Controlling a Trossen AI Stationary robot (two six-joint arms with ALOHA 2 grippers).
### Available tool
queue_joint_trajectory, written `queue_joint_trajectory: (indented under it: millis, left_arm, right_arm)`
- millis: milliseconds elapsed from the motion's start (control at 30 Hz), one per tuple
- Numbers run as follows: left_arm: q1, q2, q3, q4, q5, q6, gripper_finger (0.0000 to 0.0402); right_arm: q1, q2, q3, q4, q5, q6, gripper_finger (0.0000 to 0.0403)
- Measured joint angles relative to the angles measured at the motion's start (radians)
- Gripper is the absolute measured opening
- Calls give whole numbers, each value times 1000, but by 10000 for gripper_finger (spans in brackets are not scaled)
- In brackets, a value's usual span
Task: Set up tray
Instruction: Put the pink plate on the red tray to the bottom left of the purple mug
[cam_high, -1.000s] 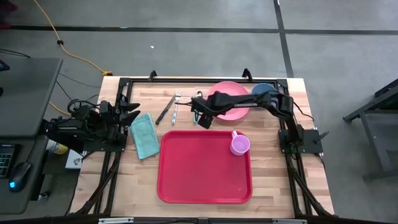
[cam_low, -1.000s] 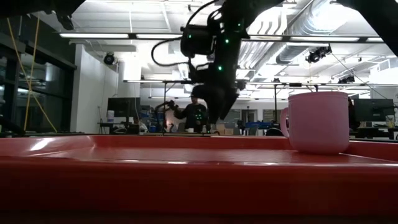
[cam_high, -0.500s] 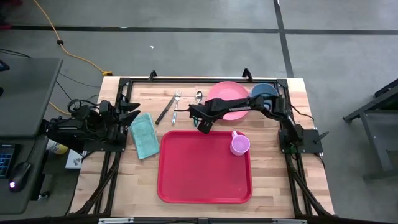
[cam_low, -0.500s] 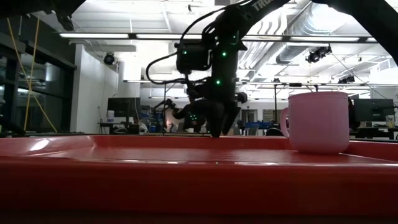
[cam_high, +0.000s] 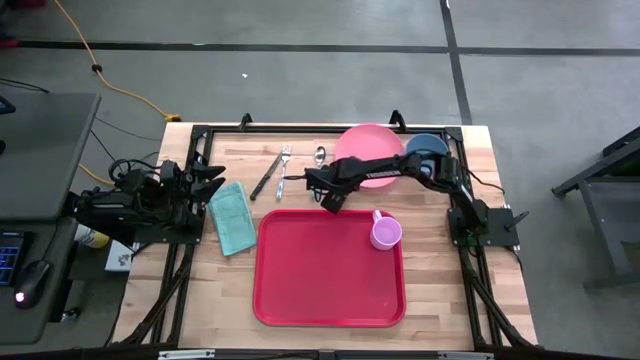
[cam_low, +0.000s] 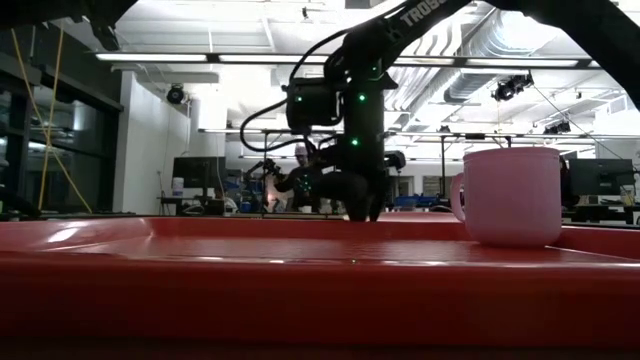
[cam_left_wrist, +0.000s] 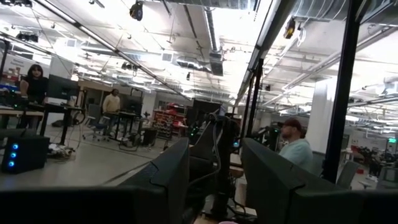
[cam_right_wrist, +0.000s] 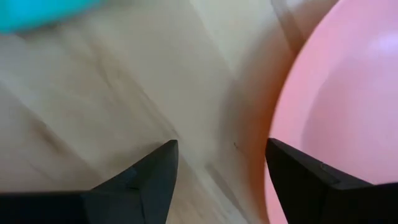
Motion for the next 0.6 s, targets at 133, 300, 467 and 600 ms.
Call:
queue_joint_trajectory:
  millis: [133, 300, 467, 600]
  left_arm:
    - [0, 0, 0, 0, 1, 0, 179]
    - [0, 0, 0, 0, 1, 0, 179]
    - [0, 0, 0, 0, 2, 1, 179]
    - [0, 0, 0, 0, 3, 2, 179]
  right_arm:
    - [-6, 0, 0, -32, 12, -7, 223]
    - [-8, 0, 0, -54, 50, -23, 223]
    - [-8, 0, 0, -58, 78, -30, 223]
    - [-14, 0, 0, -57, 69, -35, 223]
